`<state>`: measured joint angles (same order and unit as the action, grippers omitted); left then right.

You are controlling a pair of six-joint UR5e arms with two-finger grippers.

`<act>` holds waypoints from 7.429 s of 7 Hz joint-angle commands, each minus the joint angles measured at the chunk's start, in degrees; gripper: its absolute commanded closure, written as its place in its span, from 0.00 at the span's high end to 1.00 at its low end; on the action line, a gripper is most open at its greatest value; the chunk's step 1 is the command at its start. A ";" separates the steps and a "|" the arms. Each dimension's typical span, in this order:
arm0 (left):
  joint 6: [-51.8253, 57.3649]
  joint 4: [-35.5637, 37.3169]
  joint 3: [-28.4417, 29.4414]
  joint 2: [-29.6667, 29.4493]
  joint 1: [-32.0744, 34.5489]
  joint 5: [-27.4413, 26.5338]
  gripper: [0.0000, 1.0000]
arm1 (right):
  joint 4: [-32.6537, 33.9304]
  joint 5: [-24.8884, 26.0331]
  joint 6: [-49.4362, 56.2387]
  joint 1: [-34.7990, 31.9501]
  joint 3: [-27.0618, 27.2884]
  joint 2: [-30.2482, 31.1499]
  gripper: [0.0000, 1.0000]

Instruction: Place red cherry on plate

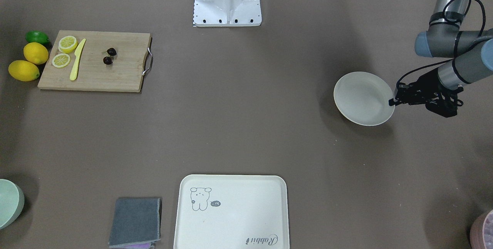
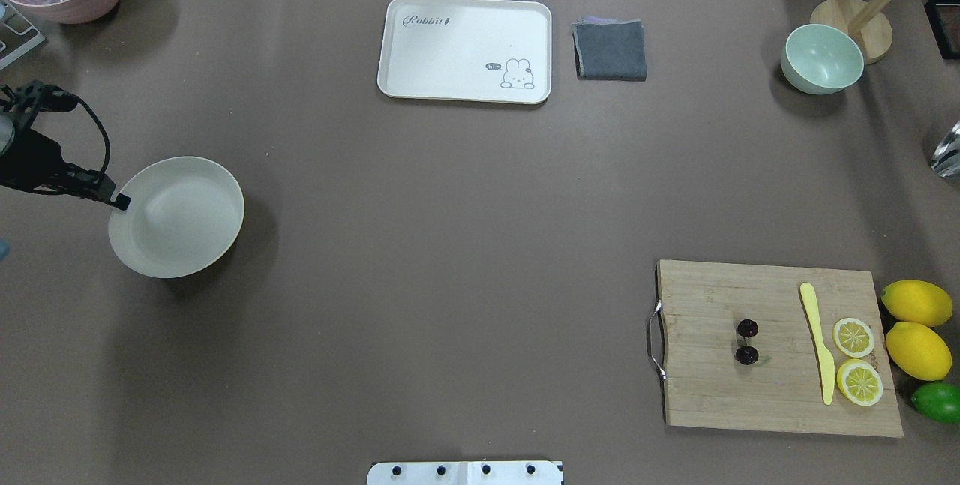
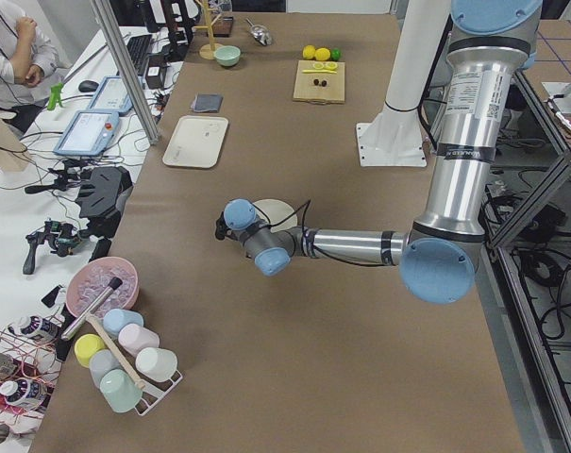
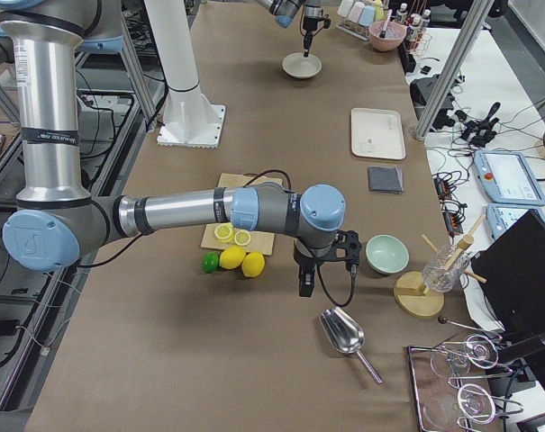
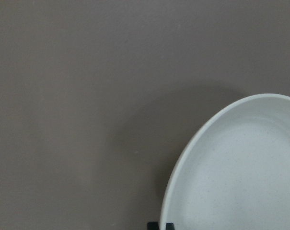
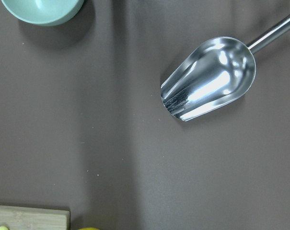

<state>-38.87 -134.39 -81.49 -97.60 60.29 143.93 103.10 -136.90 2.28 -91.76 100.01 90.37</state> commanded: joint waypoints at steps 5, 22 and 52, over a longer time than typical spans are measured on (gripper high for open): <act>-16.96 26.90 -15.63 -17.06 -4.70 1.45 0.00 | 0.00 -1.44 -0.17 0.00 0.01 -0.10 1.00; -32.76 9.14 -0.24 -26.50 -25.22 -25.63 0.98 | 0.00 -2.05 -0.61 0.00 0.18 0.43 1.00; 18.56 36.04 -14.57 -2.51 22.15 -3.74 0.97 | -32.25 35.91 -75.75 63.80 22.69 9.04 0.99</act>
<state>-20.16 -98.35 -95.93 -100.20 82.48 140.25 72.05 -103.35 -71.51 -30.16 123.81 99.22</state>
